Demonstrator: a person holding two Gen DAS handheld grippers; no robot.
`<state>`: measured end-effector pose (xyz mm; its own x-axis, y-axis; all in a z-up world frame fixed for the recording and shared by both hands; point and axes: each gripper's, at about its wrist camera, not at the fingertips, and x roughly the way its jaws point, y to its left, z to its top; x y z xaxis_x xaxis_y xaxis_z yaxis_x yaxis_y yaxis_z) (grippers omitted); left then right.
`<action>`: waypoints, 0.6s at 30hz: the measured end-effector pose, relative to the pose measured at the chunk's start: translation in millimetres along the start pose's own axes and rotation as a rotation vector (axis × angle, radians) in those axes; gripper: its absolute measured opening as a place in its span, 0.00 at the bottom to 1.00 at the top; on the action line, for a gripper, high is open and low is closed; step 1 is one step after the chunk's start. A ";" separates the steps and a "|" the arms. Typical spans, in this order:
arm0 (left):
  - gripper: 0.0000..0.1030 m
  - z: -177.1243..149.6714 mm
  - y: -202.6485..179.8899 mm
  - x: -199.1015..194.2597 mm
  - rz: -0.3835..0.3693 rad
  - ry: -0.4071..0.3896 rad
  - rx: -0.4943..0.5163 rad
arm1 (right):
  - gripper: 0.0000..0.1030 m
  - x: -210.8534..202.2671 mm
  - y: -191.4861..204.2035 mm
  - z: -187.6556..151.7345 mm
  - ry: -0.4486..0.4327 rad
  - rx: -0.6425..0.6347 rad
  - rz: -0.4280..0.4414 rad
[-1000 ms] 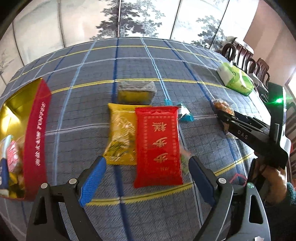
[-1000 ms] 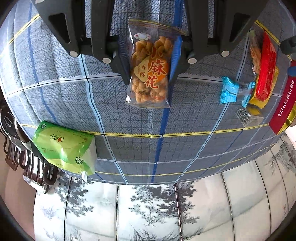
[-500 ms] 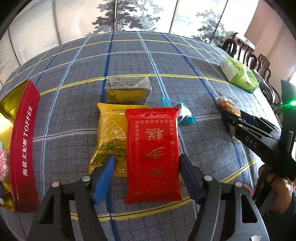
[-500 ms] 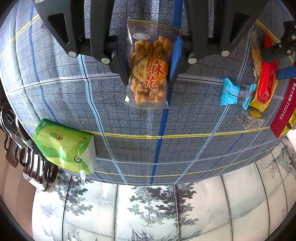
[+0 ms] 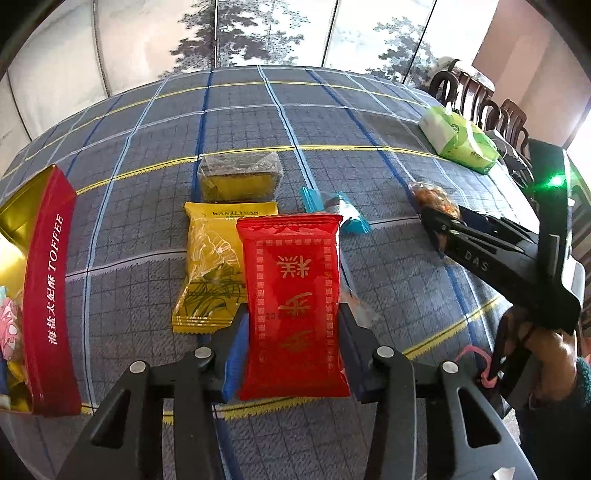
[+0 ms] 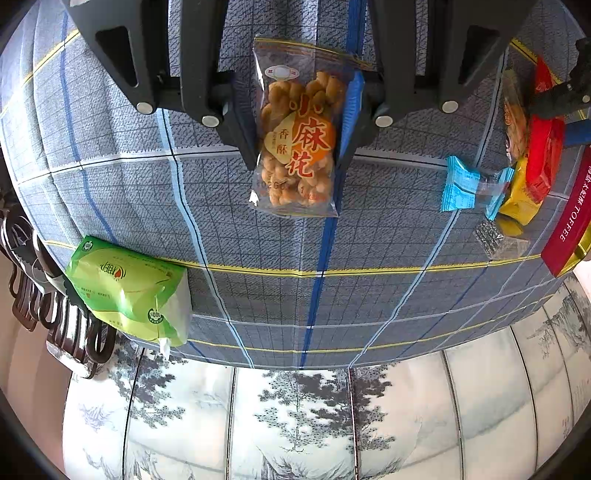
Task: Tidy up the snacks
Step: 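Grasp the red cake pack with the left tool while the right tool holds the peanut bag, then carry the red cake pack into the gold tin and open the left tool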
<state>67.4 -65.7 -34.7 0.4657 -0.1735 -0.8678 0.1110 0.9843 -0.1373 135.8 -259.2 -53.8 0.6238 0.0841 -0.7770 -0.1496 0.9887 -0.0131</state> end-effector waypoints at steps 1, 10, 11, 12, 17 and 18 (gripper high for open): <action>0.40 -0.6 0.1 -1.4 -0.002 -0.002 -0.001 | 0.41 0.0 0.1 0.0 0.000 0.000 0.000; 0.40 -5.1 8.1 -18.0 0.004 -0.017 -0.011 | 0.41 -0.1 0.3 -0.2 0.000 0.000 -0.001; 0.40 -5.5 9.2 -20.5 0.006 -0.021 -0.013 | 0.41 -0.1 0.5 -0.2 0.000 -0.001 -0.001; 0.40 -6.0 10.9 -24.4 0.006 -0.028 -0.014 | 0.41 -0.1 0.3 -0.2 0.000 0.000 -0.001; 0.40 -6.1 18.6 -41.3 0.022 -0.054 -0.016 | 0.41 -0.2 0.5 -0.2 0.000 0.000 -0.001; 0.40 -6.1 20.3 -44.9 0.031 -0.059 -0.016 | 0.41 -0.2 0.6 -0.3 0.000 0.000 -0.001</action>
<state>43.4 -37.7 -1.5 0.5199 -0.1446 -0.8419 0.0822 0.9895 -0.1192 135.4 -258.6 -53.9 0.6238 0.0830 -0.7772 -0.1492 0.9887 -0.0141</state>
